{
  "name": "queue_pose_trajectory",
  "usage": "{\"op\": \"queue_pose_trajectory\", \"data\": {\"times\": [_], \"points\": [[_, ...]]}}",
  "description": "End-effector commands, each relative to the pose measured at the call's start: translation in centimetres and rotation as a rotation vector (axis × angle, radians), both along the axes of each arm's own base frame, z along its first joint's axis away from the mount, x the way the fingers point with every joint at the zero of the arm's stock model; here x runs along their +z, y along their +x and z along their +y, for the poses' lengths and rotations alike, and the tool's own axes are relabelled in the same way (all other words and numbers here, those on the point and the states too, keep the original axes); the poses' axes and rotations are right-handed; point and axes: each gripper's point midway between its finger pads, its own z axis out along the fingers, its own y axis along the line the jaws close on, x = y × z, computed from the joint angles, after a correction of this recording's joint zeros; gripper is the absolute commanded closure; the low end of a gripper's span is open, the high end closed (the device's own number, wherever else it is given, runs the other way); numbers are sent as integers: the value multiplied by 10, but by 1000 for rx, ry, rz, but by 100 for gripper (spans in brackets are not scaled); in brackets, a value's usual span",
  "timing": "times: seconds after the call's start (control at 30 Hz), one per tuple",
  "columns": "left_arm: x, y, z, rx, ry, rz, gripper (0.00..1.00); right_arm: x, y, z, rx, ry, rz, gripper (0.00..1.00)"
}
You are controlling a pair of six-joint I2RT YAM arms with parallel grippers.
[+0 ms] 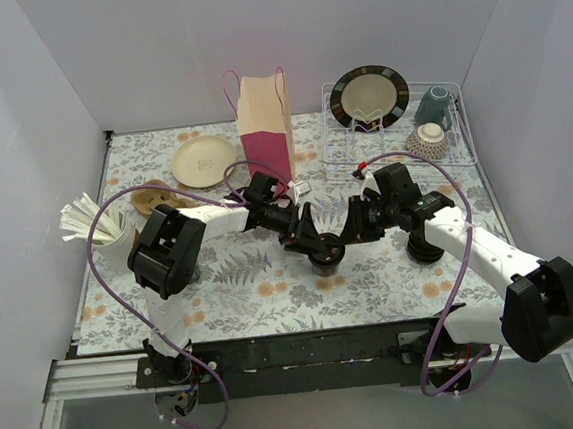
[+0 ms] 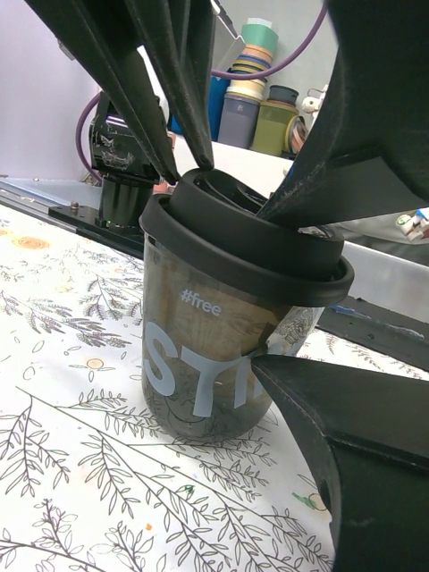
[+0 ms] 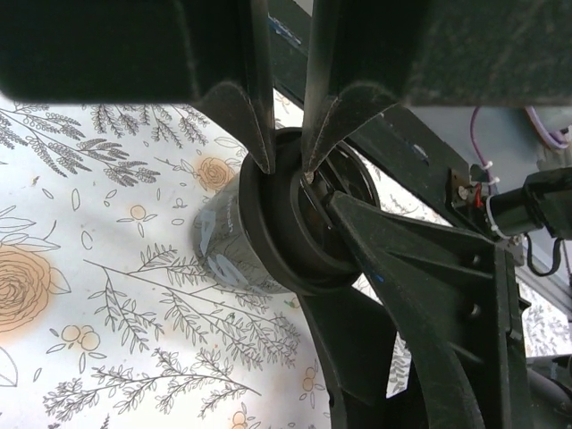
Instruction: Pack the takeout coffee
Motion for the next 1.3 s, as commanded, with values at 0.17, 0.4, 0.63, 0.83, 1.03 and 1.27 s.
{"op": "queue_pose_trajectory", "data": {"times": [0.17,0.4,0.63,0.83,1.03,1.27], "points": [[-130,-4,62,100,502,-43,49,-20,-4,-6,-21,-99,5,75],[-122,-2,62,107,497,-54,46,18,7,1,-46,-49,-63,68],[-107,-2,59,88,470,-65,37,19,4,-4,-72,-45,-75,61],[-97,3,54,81,453,-75,35,6,-6,-7,-77,-47,-30,66],[-97,2,55,75,457,-74,36,-6,-9,-7,-84,-44,-6,69],[-100,1,56,73,464,-67,39,-23,-13,-7,-81,-46,12,69]]}}
